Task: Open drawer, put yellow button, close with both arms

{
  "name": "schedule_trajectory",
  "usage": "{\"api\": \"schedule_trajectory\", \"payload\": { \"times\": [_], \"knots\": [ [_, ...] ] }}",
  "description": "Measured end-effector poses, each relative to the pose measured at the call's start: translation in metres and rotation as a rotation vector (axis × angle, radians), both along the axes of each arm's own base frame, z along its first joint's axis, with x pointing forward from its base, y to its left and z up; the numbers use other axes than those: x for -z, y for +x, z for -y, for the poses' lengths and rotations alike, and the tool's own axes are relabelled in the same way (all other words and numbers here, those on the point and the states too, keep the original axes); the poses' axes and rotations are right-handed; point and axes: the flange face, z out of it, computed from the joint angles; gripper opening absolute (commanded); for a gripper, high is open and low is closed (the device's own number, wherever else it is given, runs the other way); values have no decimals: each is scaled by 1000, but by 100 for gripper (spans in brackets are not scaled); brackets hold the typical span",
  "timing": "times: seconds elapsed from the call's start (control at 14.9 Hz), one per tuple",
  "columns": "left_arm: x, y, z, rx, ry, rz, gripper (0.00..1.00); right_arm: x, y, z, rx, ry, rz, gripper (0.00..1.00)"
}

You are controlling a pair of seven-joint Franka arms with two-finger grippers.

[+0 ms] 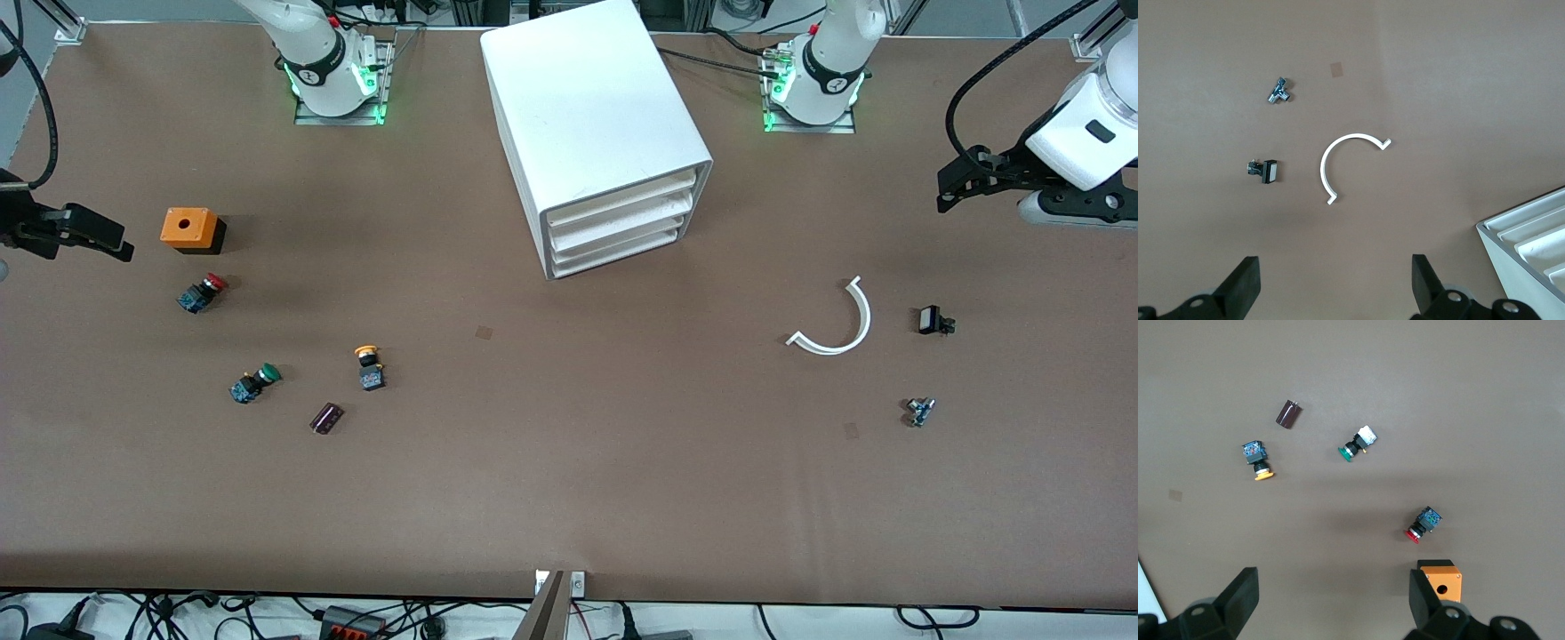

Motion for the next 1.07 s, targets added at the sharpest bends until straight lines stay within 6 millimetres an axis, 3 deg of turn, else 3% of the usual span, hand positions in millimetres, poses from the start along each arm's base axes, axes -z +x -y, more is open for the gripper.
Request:
{"api": "schedule_trajectory", "payload": {
  "times": [0.6,0.87,1.07],
  "knots": [
    [0,0,0,1,0,0,100,11,4,-9,-20,1,-19,100],
    [2,-7,12,21,1,-62,100,42,15,-50,-86,-1,-71,100],
    [25,-17,29,49,-22,-219,100,78,26,-94,-154,-9,-109,100]
  ]
}}
